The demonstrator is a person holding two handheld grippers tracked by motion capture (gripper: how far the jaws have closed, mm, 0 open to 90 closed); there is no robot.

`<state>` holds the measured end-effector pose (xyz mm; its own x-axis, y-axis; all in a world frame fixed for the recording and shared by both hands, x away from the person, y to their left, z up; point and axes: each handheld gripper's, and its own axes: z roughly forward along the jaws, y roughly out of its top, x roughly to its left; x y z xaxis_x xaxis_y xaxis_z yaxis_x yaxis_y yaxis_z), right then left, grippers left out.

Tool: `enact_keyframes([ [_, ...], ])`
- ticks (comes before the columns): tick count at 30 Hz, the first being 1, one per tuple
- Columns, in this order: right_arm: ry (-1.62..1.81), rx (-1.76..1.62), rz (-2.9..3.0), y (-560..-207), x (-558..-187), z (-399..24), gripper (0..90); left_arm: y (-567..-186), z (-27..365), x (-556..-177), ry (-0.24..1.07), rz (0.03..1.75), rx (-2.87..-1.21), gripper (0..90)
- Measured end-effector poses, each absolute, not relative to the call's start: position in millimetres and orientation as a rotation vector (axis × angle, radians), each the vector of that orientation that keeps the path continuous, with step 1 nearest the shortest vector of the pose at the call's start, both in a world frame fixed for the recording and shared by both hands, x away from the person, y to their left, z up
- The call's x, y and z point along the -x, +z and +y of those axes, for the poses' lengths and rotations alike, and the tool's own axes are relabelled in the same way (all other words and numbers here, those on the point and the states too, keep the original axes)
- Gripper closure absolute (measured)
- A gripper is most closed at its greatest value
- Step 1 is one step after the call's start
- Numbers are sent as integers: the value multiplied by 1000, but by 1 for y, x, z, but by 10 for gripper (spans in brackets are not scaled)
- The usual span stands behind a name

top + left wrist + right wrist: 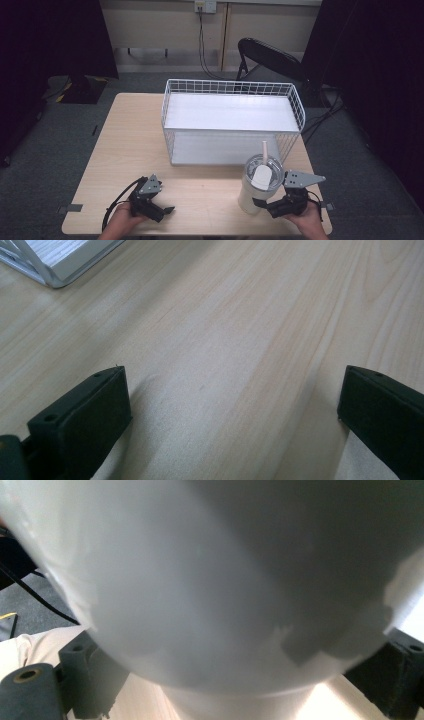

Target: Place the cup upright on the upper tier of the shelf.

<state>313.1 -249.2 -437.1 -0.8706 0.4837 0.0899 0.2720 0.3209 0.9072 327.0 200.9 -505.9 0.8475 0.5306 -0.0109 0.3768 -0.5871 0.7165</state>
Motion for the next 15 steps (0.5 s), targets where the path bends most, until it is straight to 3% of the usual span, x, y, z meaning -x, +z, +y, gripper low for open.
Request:
enact_keyframes([
  [15,1611,-670,2357,-442,-317,-243,73,-506,201,-327,263,655,-2265,0],
])
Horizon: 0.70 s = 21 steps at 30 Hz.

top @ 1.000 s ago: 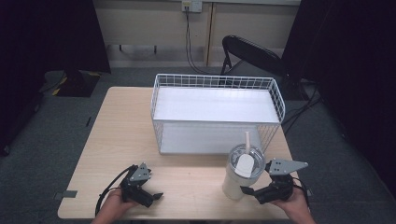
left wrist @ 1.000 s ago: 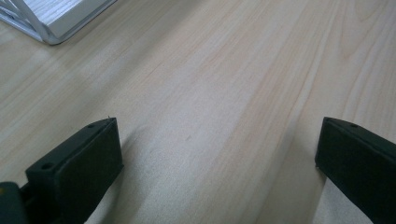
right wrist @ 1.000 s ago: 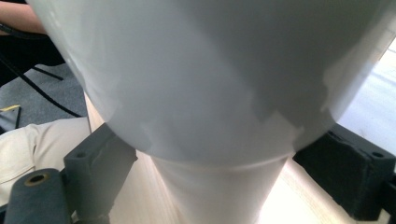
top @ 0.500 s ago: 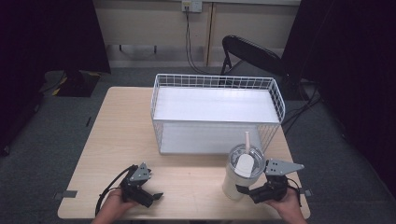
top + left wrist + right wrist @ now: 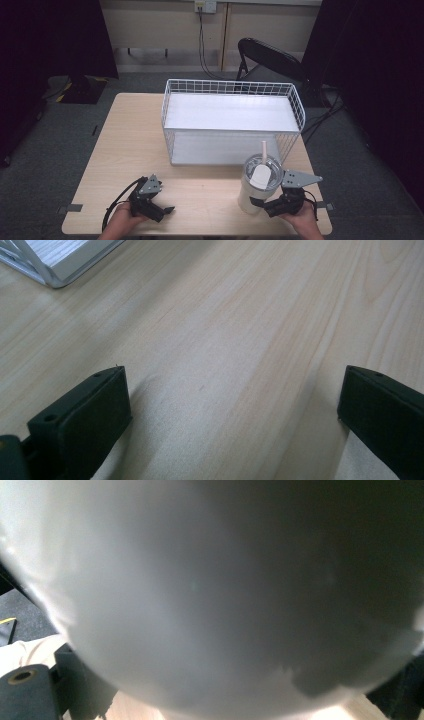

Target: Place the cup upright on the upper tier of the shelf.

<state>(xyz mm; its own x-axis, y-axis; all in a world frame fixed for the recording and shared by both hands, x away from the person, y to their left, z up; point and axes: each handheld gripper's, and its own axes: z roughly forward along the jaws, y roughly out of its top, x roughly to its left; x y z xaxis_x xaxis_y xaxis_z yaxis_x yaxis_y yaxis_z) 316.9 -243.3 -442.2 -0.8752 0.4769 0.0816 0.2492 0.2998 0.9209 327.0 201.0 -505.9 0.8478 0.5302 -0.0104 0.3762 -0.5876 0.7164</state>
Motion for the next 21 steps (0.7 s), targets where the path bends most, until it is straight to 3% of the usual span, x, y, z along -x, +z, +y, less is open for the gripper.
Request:
enact_keyframes([
  [21,1632,-653,2253,-447,-309,-241,91,-506,201,-327,262,657,-2265,0],
])
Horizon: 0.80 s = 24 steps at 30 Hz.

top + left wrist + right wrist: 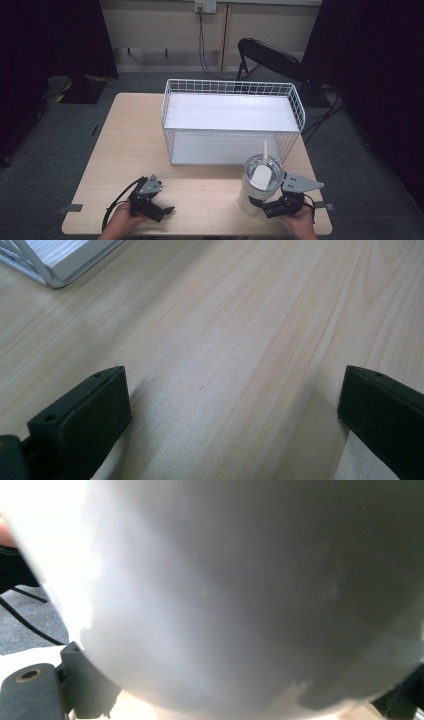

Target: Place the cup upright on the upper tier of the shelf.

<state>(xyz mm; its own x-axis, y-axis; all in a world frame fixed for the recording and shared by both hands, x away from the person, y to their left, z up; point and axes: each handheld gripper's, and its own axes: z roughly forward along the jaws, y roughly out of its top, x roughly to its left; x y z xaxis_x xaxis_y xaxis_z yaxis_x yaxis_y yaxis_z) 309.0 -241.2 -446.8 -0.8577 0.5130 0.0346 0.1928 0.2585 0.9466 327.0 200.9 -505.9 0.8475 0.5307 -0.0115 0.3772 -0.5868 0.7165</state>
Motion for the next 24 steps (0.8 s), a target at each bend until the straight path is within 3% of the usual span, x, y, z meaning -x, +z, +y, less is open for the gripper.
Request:
enact_keyframes([
  [12,1671,-658,2238,-446,-309,-244,95,-506,201,-327,261,656,-2265,0],
  [24,1681,-657,2233,-421,-314,-248,95,-506,201,-327,262,656,-2265,0],
])
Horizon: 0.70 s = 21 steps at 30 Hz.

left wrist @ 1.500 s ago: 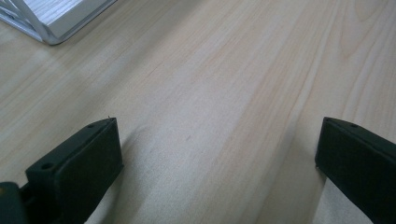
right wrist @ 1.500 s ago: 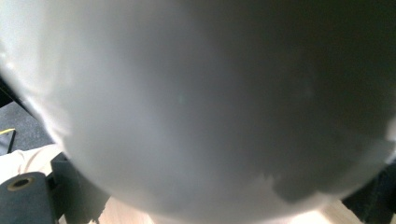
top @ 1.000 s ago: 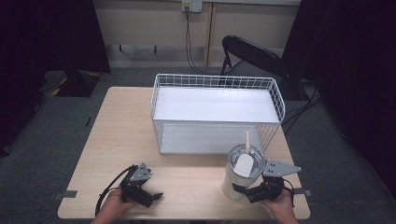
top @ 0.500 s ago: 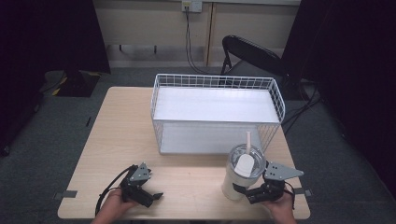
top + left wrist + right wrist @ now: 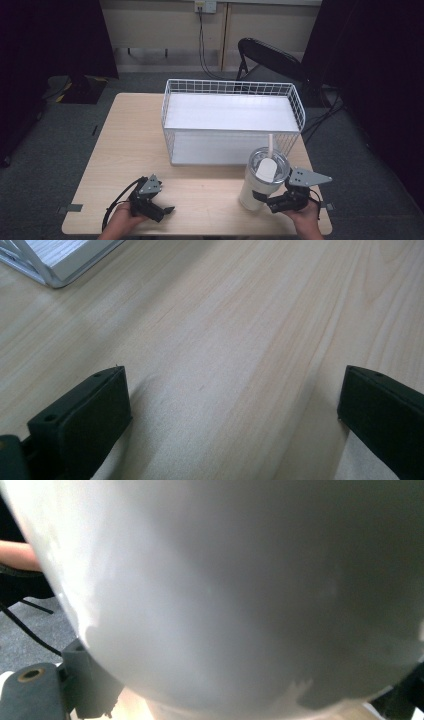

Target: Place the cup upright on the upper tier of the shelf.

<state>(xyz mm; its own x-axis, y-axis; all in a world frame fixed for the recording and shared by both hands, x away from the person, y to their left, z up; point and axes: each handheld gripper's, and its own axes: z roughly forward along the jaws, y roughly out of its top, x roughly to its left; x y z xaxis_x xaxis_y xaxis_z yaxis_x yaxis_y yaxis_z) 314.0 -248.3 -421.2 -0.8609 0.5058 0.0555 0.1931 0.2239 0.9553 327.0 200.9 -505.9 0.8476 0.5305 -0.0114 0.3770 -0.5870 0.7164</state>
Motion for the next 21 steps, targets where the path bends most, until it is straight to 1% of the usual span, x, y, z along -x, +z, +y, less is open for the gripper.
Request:
enact_keyframes([
  [7,1683,-660,2230,-402,-319,-249,95,-506,201,-327,261,657,-2265,0],
  [21,1710,-706,2219,-379,-334,-248,96,-506,201,-327,262,656,-2265,0],
])
